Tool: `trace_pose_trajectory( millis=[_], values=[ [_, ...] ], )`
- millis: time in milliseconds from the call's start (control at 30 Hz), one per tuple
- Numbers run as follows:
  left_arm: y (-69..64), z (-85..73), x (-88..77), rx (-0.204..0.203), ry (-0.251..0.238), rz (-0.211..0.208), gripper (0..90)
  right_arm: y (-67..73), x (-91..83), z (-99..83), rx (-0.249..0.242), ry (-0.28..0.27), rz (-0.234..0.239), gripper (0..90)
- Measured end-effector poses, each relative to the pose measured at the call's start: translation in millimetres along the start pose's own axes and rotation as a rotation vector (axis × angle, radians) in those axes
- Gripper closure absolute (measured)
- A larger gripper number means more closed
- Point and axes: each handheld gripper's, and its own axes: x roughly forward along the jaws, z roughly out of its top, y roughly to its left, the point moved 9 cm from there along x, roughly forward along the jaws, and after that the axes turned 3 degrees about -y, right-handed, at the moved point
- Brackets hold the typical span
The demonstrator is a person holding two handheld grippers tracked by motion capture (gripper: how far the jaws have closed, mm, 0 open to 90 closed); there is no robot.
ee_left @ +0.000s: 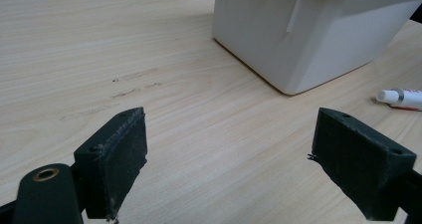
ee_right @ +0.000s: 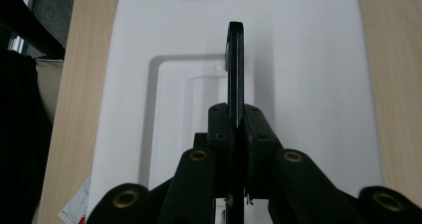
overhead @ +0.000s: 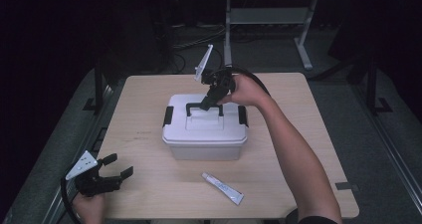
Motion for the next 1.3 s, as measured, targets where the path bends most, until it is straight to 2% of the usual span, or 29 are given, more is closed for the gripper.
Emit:
trace_pose_trajectory(
  millis=[800, 1100, 1300],
  values=[
    [0.0, 0.7, -0.5, -0.005, -0.006, 0.003, 13.4, 8.1, -23.8, 9.2, -0.005, -0.022, -0.027, 84.1],
    [-0.6, 0.5, -0.1, -0.001, -0.002, 0.002, 13.4, 18.3, -53.2, 1.9, -0.006, -0.042, -0.064, 84.1],
    [-1.1, 0.2, 0.2, -0.001, -0.001, 0.001, 13.4, 26.8, -78.3, -17.0, 0.008, -0.070, -0.095, 84.1]
  ],
)
